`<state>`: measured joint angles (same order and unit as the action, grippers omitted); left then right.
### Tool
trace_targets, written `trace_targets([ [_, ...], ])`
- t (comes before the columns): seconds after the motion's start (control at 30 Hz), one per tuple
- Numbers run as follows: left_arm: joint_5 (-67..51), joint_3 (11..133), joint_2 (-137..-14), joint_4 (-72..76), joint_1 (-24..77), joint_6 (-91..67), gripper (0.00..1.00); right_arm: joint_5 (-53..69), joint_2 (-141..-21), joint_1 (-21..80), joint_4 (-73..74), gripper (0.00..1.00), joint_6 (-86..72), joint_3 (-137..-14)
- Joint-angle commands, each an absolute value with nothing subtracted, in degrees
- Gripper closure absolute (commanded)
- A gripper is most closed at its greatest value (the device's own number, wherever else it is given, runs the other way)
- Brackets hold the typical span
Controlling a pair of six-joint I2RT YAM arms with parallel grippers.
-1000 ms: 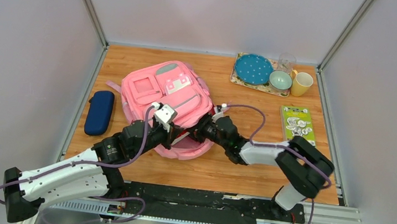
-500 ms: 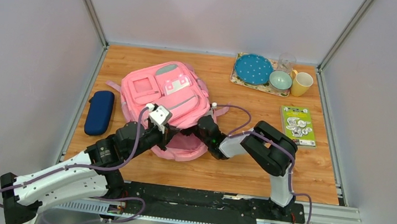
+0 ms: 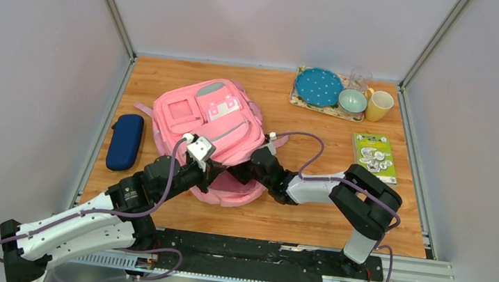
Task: Pack the student bag
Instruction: Place the book in the student bag.
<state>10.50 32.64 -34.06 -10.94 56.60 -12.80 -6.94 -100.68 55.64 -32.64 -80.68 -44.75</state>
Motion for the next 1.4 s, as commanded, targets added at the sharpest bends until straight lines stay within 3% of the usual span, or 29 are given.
trace_targets([
  [0.0, 9.14, 33.14, -33.13, -5.01, 56.78, -13.1, 1.0, -6.59, -98.53, 57.65, -26.19, 0.11, -78.4, -43.51],
  [0.2, 9.23, 32.52, -33.49, -4.92, 56.78, -13.36, 1.0, -8.69, -98.96, 60.37, -21.63, 0.3, -79.89, -44.03],
  [0.23, 8.71, 32.52, -33.57, -4.92, 56.78, -13.45, 1.0, -8.79, -99.23, 60.38, -21.71, 0.48, -79.98, -44.12],
  [0.33, 7.74, 32.43, -33.58, -5.19, 56.78, -13.8, 1.0, -9.05, -101.16, 60.56, -21.53, 0.72, -80.86, -45.35],
  [0.5, 3.7, 31.91, -33.49, -5.1, 56.78, -14.15, 1.0, -10.45, -107.3, 60.21, -21.61, 0.82, -79.72, -50.62],
  [0.77, -0.79, 31.47, -33.49, -6.24, 56.78, -15.03, 1.0, -12.13, -114.35, 57.22, -25.57, 0.8, -76.56, -59.06],
  [0.87, -0.18, 30.85, -32.61, -7.03, 56.78, -14.86, 1.0, -12.91, -110.93, 56.69, -27.42, 0.66, -74.28, -54.96],
  [1.0, 3.77, 29.36, -30.85, -7.21, 56.78, -14.85, 1.0, -17.21, -101.8, 56.69, -29.78, 0.4, -72.87, -44.76],
  [1.1, 3.96, 28.65, -30.06, -6.77, 56.78, -14.5, 1.0, -21.08, -93.89, 56.95, -26.48, 0.29, -72.51, -38.26],
  [1.37, -1.23, 29.62, -35.49, -4.14, 56.69, -10.91, 1.0, -31.37, -83.24, 61.08, -10.11, 0.23, -78.57, -32.44],
])
